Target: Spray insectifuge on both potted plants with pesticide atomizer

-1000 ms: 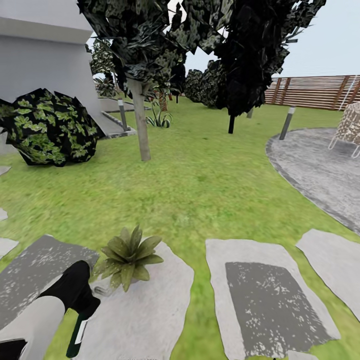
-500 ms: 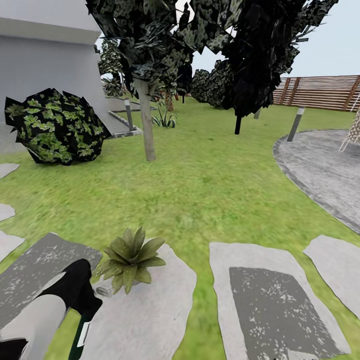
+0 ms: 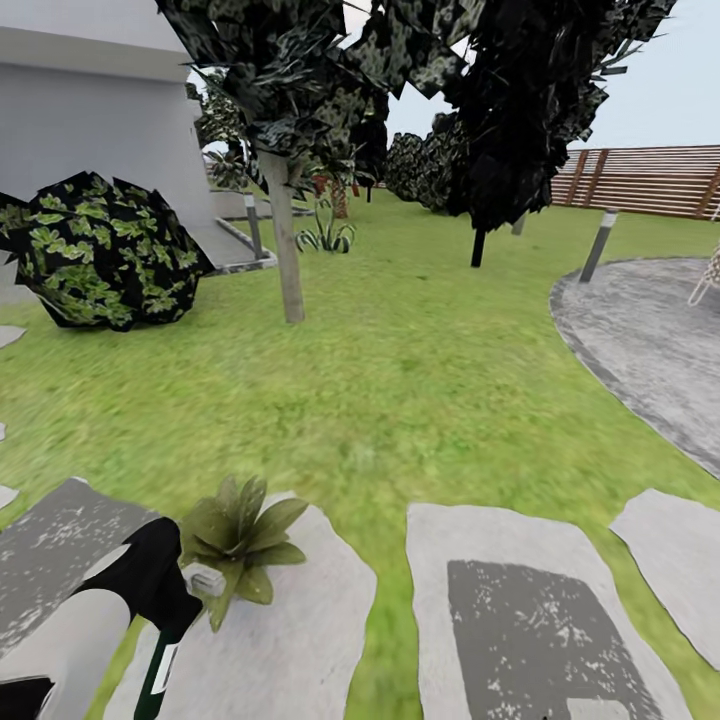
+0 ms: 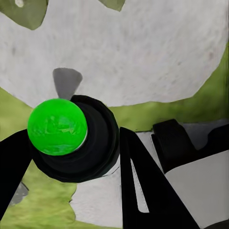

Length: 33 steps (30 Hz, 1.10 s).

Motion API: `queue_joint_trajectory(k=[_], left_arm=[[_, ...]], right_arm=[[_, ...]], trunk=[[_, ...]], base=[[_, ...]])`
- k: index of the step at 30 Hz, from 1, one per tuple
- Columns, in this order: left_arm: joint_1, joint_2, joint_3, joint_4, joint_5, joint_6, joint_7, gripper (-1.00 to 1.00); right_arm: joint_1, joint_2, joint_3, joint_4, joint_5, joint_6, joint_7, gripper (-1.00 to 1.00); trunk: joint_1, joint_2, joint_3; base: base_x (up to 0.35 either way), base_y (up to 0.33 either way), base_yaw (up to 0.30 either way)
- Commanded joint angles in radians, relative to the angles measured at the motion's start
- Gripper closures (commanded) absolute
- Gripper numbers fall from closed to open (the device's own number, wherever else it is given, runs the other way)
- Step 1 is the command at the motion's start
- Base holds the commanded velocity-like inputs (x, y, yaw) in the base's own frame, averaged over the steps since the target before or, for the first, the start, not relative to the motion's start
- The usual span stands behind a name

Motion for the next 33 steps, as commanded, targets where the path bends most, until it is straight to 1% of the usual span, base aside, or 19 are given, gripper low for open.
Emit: queue_joint_trajectory(k=[1, 7, 15, 19, 26, 29, 33], left_arm=[[-0.001, -0.001, 0.006, -0.001, -0.011, 0.005, -0.010, 1.00], [-0.001, 0.000, 0.007, -0.001, -0.011, 0.005, -0.010, 1.00], [-0.002, 0.001, 0.008, -0.001, -0.012, 0.007, -0.008, 1.00], [-0.002, 0.000, 0.008, -0.001, -0.011, 0.008, -0.008, 1.00], [-0.002, -0.002, 0.008, -0.001, -0.011, 0.008, -0.008, 1.00], [-0.001, 0.000, 0.008, -0.001, -0.011, 0.007, -0.008, 1.00], [-0.004, 0.003, 0.008, -0.002, -0.011, 0.007, -0.006, 1.00]], right_arm=[[-0.001, 0.000, -0.008, 0.002, 0.011, -0.004, -0.004, -1.00], [-0.001, 0.001, -0.008, 0.002, 0.010, -0.004, -0.004, -1.00], [0.000, 0.001, -0.008, 0.002, 0.010, -0.004, -0.004, -1.00], [-0.001, 0.001, -0.008, 0.002, 0.010, -0.004, -0.004, -1.00], [0.000, 0.000, -0.009, 0.001, 0.009, -0.005, -0.004, -1.00], [0.000, 0.000, -0.010, 0.001, 0.009, -0.005, -0.005, -1.00], [0.000, 0.000, -0.010, 0.001, 0.009, -0.005, -0.005, -1.00]], trunk=[[0.000, 0.000, -0.001], [0.000, 0.000, -0.001], [0.000, 0.000, -0.001], [0.000, 0.000, -0.001], [0.000, 0.000, -0.001], [0.000, 0.000, -0.001], [0.000, 0.000, -0.001]], base=[[0.233, -0.197, 0.212], [0.179, -0.219, 0.264], [0.009, -0.268, 0.276], [-0.102, -0.271, 0.229], [-0.190, -0.236, 0.028], [-0.168, -0.074, 0.087], [-0.038, -0.011, 0.242]])
